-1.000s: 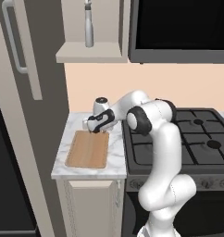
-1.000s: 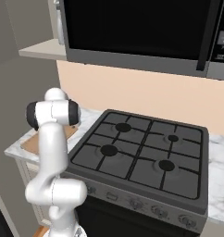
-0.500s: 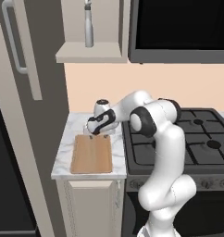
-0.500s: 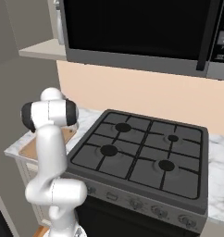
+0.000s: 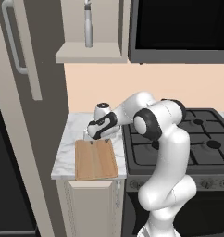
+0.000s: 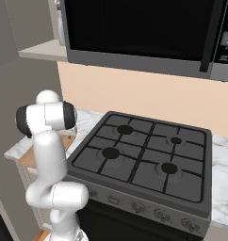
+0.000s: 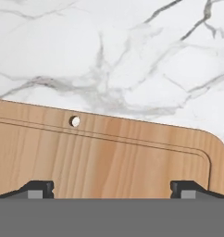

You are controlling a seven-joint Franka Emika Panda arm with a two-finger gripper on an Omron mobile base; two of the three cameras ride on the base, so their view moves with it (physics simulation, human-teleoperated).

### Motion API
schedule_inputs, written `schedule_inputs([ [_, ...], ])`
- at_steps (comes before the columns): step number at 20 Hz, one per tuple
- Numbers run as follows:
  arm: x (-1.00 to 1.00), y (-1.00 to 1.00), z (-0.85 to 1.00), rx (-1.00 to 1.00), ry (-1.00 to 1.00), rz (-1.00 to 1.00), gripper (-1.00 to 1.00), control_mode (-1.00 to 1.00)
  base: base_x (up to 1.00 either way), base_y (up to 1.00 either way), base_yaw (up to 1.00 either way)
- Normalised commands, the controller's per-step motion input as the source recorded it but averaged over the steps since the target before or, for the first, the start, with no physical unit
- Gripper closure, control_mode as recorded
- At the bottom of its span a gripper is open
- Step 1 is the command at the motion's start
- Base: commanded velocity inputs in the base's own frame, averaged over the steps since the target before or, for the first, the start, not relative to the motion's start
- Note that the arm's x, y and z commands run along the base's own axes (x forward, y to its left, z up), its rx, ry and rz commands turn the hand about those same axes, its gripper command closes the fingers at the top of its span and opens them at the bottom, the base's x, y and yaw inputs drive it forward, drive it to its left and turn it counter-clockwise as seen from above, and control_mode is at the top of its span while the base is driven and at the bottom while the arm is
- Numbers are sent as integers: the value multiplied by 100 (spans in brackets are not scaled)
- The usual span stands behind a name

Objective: Move the cutting board and knife to the sink. Then move spray from the cabinet to the counter.

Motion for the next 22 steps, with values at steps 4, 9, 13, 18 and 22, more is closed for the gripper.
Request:
schedule_inputs([
  [4,-78,0,-41,0,0,4,-100,-100,0,0,0],
  [9,-67,0,-25,1,0,4,-100,-100,0,0,0],
  [13,-43,-23,44,11,-20,1,-100,-100,0,0,0],
  [18,-49,-29,78,12,-31,2,-100,-100,0,0,0],
  [22,-88,-14,46,5,-26,8,-100,-100,0,0,0],
])
